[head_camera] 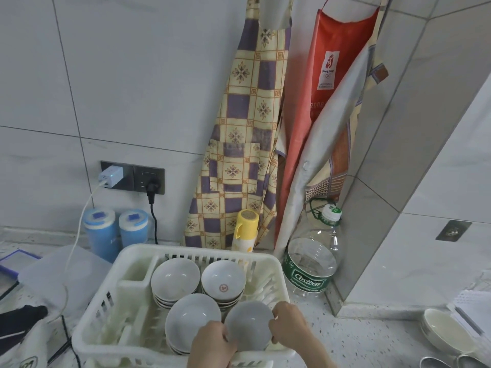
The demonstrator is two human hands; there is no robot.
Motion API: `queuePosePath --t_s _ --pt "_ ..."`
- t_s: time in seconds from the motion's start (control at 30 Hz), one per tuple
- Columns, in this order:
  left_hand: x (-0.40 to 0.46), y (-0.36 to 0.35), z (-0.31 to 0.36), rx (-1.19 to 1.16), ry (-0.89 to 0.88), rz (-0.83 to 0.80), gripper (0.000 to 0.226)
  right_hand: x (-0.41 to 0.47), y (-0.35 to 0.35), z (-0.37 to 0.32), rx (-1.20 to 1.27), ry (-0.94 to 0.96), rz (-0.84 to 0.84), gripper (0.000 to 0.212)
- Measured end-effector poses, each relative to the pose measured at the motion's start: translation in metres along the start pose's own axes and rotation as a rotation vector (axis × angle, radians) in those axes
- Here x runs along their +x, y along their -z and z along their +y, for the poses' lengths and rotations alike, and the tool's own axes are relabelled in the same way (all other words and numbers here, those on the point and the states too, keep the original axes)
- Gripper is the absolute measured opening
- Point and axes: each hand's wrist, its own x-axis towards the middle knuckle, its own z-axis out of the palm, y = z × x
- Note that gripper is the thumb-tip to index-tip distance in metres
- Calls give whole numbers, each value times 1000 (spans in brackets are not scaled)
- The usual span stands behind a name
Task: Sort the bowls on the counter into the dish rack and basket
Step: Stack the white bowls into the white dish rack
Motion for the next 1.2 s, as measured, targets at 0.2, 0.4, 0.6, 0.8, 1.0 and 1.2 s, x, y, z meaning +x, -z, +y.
queuePosePath --t_s 0.2,0.4,0.6,0.8,1.0,1.2 --pt "-4 -1 -3 -42 3 -9 31 -1 -5 -4 -42 -20 -7 21" --pt "-10 -1 -5 -7 -33 -17 39 -4 -15 -8 -219 6 47 21" --pt "-13 -1 -9 -25 -63 -28 36 -8 -22 -8 -242 33 109 18" --pt "-11 0 -13 -46 -43 -70 25 -8 -14 -2 -245 93 5 32" --pt "-8 3 -12 -61 14 -144 22 -4 -15 0 -266 96 -3 50" --pt "-6 3 -7 -46 24 -179 30 -3 -18 -2 -290 71 7 46"
